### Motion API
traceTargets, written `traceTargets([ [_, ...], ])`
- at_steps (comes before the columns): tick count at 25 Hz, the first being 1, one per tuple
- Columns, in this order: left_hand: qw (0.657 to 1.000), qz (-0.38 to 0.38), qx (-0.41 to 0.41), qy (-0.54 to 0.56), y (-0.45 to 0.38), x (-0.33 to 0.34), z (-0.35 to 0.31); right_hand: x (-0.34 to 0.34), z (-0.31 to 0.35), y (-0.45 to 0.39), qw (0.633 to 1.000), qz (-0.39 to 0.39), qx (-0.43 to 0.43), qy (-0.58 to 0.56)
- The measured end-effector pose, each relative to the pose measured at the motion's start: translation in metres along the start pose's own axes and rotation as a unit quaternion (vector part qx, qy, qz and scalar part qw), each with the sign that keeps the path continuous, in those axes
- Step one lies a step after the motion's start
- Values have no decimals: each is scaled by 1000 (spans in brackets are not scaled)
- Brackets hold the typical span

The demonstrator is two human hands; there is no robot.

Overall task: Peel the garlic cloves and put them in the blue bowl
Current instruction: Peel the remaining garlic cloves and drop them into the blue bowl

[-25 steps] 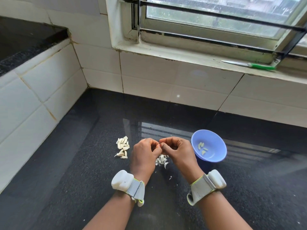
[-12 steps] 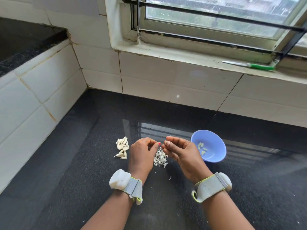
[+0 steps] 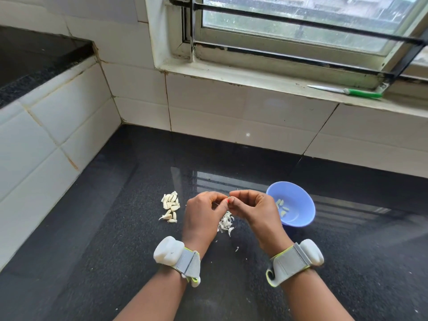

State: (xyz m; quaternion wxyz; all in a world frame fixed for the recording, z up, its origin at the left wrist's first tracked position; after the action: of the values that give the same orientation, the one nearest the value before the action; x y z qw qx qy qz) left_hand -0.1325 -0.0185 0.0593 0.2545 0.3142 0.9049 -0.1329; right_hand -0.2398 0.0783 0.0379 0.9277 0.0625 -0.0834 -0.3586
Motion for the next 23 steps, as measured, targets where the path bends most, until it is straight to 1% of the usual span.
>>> traceTargets([
  [6,1000,-9,5,-16,-1,-2,-3,2,7,-1,996,4,-38,83],
  [11,1000,-16,4,-15,-1,-3,0,5,7,-1,994,10,-47,93],
  [14,1000,-20,10,-16,-1,-3,-1,7,5,-2,999,22,-25,32],
  [19,1000,-18,11,-21,0,-3,0,8,-9,-3,993,48,50,-100],
  [21,1000,-15,8,-6,0,-3,1,5,-11,-3,988,37,67,-137],
  [23,1000,-5,7,18,1,-3,2,1,-12,-3,987,19,73,-146],
])
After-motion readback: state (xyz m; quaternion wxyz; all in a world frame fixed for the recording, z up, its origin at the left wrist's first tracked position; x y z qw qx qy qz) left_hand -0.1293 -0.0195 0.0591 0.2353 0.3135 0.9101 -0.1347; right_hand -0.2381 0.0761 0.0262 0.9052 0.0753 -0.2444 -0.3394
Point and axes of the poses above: each hand's wrist, its own y-axis away from the middle knuckle, its own x-axis out of the palm, z = x × y, the point moved 7 cm from there along -y, towards the middle knuckle, and after that the axes turned 3 degrees about z, right-handed, at the moved point
